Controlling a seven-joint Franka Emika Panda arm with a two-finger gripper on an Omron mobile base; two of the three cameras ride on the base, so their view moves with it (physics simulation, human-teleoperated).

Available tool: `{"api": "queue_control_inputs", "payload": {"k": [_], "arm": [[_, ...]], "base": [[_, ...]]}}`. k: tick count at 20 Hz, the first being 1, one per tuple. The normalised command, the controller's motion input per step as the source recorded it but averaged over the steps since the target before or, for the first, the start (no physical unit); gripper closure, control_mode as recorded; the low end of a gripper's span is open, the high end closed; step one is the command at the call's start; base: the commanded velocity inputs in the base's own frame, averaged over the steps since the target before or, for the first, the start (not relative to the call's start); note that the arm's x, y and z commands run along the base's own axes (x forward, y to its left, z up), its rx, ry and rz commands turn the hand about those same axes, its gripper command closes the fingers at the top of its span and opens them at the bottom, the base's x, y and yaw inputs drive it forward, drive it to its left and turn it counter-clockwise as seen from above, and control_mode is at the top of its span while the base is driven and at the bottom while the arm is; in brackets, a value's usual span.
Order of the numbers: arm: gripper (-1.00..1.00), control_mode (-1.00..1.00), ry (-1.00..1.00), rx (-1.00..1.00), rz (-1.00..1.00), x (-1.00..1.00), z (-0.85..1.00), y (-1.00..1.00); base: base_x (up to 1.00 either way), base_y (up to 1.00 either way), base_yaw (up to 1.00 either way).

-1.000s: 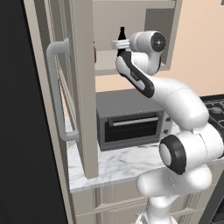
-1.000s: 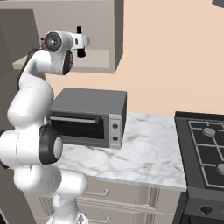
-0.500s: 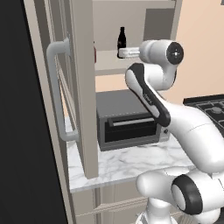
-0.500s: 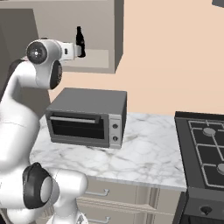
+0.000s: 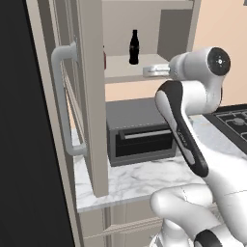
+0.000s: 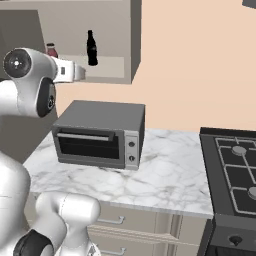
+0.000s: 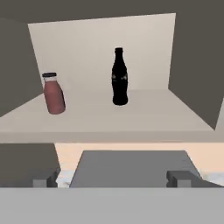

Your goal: Sort all alcoholic drinks to one cabinet, and non-alcoholic drinks to the other.

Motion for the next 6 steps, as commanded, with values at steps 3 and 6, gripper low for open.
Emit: {"api": "queue_control_inputs", "payload": {"k": [3, 6], "arm": [[-1.0, -1.0, 0.2, 0.0, -0.01, -0.96, -0.46, -0.2], [-1.0, -1.0, 0.22, 0.01, -0.01, -0.8, -0.53, -0.19]], "base": [[0.0, 0.0, 0.0], [0.0, 0.0, 0.0]]}}
